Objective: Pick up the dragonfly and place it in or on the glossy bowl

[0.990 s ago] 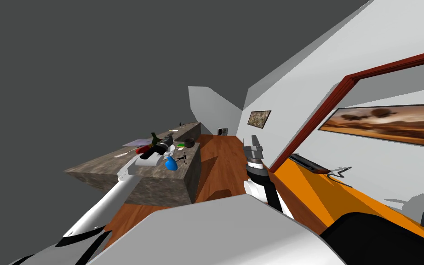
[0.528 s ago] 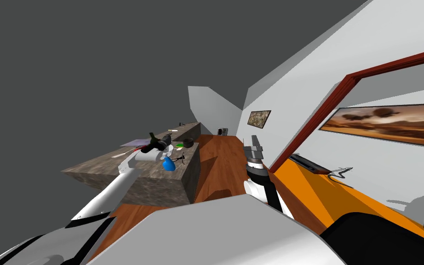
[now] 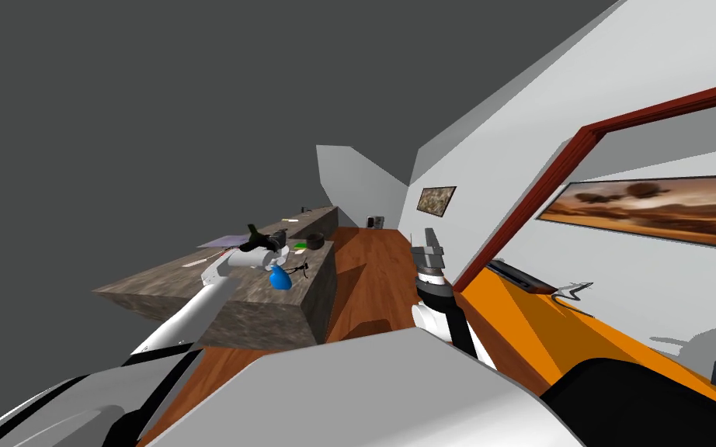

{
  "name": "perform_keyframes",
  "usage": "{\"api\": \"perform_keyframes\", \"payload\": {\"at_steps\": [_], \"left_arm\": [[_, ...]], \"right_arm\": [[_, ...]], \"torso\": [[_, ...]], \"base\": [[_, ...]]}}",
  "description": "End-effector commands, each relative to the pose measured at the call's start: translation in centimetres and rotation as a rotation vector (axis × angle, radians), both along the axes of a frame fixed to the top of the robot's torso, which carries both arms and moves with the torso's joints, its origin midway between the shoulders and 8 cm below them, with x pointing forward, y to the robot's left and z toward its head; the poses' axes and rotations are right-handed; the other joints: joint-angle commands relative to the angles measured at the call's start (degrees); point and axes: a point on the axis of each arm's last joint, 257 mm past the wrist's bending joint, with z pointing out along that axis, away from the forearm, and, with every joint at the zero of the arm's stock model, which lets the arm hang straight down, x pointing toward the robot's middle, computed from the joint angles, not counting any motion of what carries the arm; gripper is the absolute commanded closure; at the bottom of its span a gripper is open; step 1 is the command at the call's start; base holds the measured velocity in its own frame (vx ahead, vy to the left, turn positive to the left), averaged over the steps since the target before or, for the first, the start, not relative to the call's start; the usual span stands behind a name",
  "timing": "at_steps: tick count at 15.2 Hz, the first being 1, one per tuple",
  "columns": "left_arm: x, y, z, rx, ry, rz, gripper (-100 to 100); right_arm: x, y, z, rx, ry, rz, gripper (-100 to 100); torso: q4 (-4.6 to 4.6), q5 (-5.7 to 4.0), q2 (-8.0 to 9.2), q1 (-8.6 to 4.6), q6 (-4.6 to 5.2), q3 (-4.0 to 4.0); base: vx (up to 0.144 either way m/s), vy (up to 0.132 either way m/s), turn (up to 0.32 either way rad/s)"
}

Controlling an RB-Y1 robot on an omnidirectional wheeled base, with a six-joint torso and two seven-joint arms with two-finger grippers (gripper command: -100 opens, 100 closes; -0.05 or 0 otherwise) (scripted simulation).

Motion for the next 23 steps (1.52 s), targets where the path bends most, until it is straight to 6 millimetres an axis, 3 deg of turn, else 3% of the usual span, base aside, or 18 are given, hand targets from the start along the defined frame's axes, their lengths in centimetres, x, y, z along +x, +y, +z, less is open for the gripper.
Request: {"api": "perform_keyframes", "payload": {"at_steps": [1,13,14,16,23], "left_arm": [[0.0,1.3,-1.2,-0.020,0.057,0.029,-100],[-1.5,5.5,-7.0,-0.147,0.322,0.151,-100],[-2.1,5.9,-8.2,-0.157,0.357,0.166,-100],[-2.3,5.9,-8.5,-0.159,0.370,0.169,-100],[-5.1,7.3,-12.8,-0.268,0.558,0.239,-100]], "right_arm": [[0.0,0.0,0.0,0.000,0.000,0.000,0],[0.0,0.0,0.0,0.000,0.000,0.000,0],[0.0,0.0,0.0,0.000,0.000,0.000,0],[0.0,0.0,0.0,0.000,0.000,0.000,0],[0.0,0.0,0.0,0.000,0.000,0.000,0]], "torso": [[0.00,0.00,0.00,0.00,0.00,0.00],[-0.01,0.01,0.00,0.05,-0.02,-0.01],[0.00,0.00,-0.01,0.03,-0.01,-0.01],[-0.01,0.01,-0.01,0.04,-0.02,-0.01],[-0.01,0.02,0.01,0.08,-0.02,0.00]], "base": [[0.042,-0.087,-0.042],[0.041,-0.054,-0.022],[0.026,-0.060,-0.005],[0.021,-0.032,0.002],[0.021,-0.040,-0.001]]}}
